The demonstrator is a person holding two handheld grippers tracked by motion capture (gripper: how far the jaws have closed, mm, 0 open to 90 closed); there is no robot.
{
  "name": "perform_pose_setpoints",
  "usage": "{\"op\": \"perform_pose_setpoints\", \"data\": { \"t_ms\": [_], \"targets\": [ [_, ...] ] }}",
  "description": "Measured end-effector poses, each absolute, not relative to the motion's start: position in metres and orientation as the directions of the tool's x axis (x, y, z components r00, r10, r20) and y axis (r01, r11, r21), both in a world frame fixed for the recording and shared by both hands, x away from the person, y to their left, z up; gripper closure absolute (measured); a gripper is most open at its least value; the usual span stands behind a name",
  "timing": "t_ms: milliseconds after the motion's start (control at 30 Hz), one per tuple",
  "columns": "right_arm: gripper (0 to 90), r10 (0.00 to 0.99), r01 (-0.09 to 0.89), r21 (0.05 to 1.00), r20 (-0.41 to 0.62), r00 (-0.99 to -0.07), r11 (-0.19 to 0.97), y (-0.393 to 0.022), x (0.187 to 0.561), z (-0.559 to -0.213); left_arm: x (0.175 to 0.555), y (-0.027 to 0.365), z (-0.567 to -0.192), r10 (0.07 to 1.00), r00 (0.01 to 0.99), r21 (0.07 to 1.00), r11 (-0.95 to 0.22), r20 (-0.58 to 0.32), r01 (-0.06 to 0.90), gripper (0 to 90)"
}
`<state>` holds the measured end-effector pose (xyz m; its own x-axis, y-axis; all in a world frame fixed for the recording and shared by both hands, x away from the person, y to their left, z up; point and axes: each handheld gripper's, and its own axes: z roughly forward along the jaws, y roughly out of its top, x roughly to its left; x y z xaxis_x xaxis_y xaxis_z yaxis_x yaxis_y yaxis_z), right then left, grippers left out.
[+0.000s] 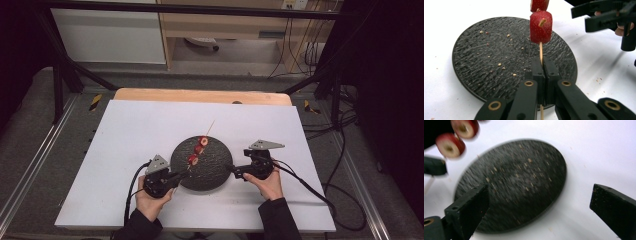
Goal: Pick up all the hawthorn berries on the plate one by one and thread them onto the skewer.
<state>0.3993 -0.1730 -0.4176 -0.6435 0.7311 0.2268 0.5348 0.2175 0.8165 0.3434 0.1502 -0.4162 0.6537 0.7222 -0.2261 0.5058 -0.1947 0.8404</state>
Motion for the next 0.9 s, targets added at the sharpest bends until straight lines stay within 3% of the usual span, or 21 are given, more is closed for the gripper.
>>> {"op": "perform_pose_setpoints", "data": {
  "t_ms": [500, 900],
  "targets": [
    [0.9, 0.744, 0.530, 0.779, 0.128, -0.656, 0.334, -0.213, 0.384, -0.442, 0.352, 0.154, -0.415, 0.727, 0.651, 0.796, -0.252, -0.219, 0.550, 88.6],
    [1.7, 0.766, 0.545, 0.780, 0.135, -0.628, 0.309, -0.238, 0.366, -0.450, 0.363, 0.147, -0.423, 0.748, 0.630, 0.747, -0.295, -0.207, 0.596, 88.6]
  ]
}}
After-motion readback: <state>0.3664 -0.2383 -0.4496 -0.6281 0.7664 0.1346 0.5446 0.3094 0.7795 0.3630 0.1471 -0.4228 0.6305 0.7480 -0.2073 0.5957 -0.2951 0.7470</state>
